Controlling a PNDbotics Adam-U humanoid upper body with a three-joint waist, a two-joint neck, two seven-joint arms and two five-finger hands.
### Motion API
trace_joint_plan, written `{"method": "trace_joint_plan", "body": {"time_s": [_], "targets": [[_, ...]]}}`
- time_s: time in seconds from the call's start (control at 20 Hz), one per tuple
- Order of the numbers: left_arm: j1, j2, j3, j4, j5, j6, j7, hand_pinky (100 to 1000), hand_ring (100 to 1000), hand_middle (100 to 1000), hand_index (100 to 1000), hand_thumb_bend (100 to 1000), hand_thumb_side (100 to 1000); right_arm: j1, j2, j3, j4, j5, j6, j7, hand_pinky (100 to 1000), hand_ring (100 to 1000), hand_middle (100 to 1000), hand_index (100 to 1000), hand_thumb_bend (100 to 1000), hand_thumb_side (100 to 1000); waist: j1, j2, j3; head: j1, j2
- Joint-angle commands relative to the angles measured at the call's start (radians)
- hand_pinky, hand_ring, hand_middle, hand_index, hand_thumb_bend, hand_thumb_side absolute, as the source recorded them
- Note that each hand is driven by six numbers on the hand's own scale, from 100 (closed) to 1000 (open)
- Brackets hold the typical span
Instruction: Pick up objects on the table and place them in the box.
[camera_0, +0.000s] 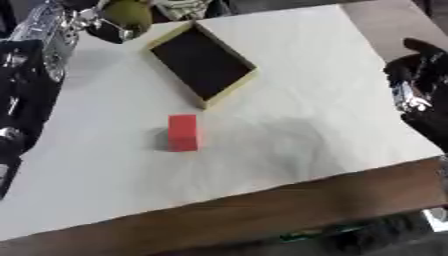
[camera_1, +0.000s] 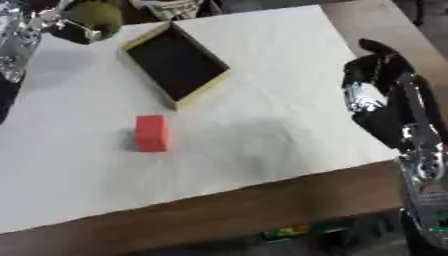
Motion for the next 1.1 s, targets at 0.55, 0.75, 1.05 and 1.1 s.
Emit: {"method": "trace_joint_plan", "body": {"time_s": [0.55,0.75,1.05,1.1], "targets": [[-0.005,-0.073,-0.016,0.048,-0.028,-0.005,0.041,825,817,849,926,411,212,-0.022,-0.003,0.007,-0.013,-0.014,-0.004,0.017,715,711,625,885,100,442,0.002,-0.007,-0.020,0.010,0.005],[0.004,-0.064,-0.029,0.015,-0.003,-0.027,0.032,798,795,821,917,423,254,-0.020,-0.002,0.005,-0.012,-0.013,-0.003,0.015,715,711,625,885,100,440,0.001,-0.010,-0.011,0.002,0.005],[0.021,-0.018,-0.108,-0.081,0.092,-0.118,-0.062,793,774,793,909,403,307,-0.014,0.000,0.000,-0.010,-0.009,-0.003,0.013,715,711,625,885,100,444,-0.001,-0.022,0.007,-0.015,0.005],[0.025,-0.008,-0.113,-0.096,0.108,-0.134,-0.078,793,774,793,909,403,307,-0.013,0.000,-0.001,-0.010,-0.008,-0.003,0.012,715,711,625,885,100,443,-0.001,-0.023,0.009,-0.017,0.005]]}}
